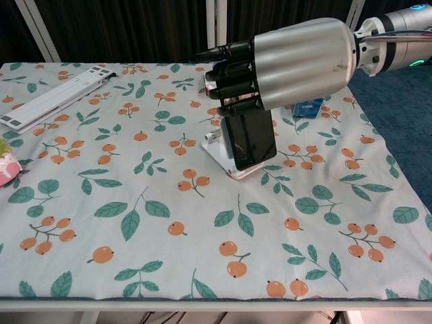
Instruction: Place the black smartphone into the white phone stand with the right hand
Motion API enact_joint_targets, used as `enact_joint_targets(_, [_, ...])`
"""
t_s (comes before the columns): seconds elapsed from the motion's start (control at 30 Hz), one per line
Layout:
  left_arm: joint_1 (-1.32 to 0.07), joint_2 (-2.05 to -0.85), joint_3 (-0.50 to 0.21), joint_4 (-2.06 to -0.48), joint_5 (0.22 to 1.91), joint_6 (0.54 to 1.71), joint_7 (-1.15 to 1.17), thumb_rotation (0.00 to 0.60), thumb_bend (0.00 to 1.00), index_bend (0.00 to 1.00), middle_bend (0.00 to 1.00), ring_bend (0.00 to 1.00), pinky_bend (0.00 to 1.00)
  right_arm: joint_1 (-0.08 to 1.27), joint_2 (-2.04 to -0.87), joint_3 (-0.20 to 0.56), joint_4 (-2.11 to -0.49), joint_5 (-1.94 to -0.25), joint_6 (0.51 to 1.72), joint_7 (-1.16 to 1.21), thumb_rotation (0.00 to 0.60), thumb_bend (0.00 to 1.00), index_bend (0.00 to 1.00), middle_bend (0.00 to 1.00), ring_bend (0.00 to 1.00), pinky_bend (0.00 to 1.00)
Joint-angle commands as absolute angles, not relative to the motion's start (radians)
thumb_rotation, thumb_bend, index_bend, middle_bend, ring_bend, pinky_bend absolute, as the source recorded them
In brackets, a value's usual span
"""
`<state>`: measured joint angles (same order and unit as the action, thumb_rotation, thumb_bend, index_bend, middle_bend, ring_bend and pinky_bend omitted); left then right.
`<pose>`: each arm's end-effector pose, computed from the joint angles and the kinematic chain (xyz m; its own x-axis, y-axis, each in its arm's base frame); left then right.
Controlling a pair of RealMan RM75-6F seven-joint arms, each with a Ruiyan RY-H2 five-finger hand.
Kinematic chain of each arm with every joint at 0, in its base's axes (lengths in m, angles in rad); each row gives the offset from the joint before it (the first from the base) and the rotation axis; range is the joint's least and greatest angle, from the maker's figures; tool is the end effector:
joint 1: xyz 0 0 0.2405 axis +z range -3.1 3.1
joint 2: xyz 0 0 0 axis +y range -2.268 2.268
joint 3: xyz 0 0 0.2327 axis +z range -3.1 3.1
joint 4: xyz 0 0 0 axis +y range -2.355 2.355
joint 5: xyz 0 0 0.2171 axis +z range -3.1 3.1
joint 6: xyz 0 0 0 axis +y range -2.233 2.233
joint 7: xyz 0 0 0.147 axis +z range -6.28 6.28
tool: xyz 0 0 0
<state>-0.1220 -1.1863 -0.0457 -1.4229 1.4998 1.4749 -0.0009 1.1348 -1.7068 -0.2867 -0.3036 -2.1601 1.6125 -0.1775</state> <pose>-0.3179 0.1963 0.1403 0.5023 -0.0109 0.8646 0.8642 -0.0278 -0.5024 -0.0916 -0.3796 0.0168 0.3264 0.8834 0.3363 0.6153 -0.4687 0.6338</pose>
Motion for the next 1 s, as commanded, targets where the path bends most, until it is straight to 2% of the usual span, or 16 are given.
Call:
enact_joint_targets(0.03, [-0.120,-1.186,-0.046,-1.423,1.500,1.477,-0.001,0.500,0.00,0.10,0.07,0.09,0.21,1.135,-1.711,-0.291,-0.300,-2.156,1.614,-0.177,0.600,0.30,0.54,0.21,0.16,0.00])
enact_joint_targets(1.0, [-0.117,-1.183,-0.046,-1.418,1.496,1.478,0.006,0.502,0.00,0.10,0.07,0.09,0.21,1.130,-1.747,-0.324,-0.258,-2.110,1.619,-0.150,0.600,0.33,0.52,0.15,0.08,0.00])
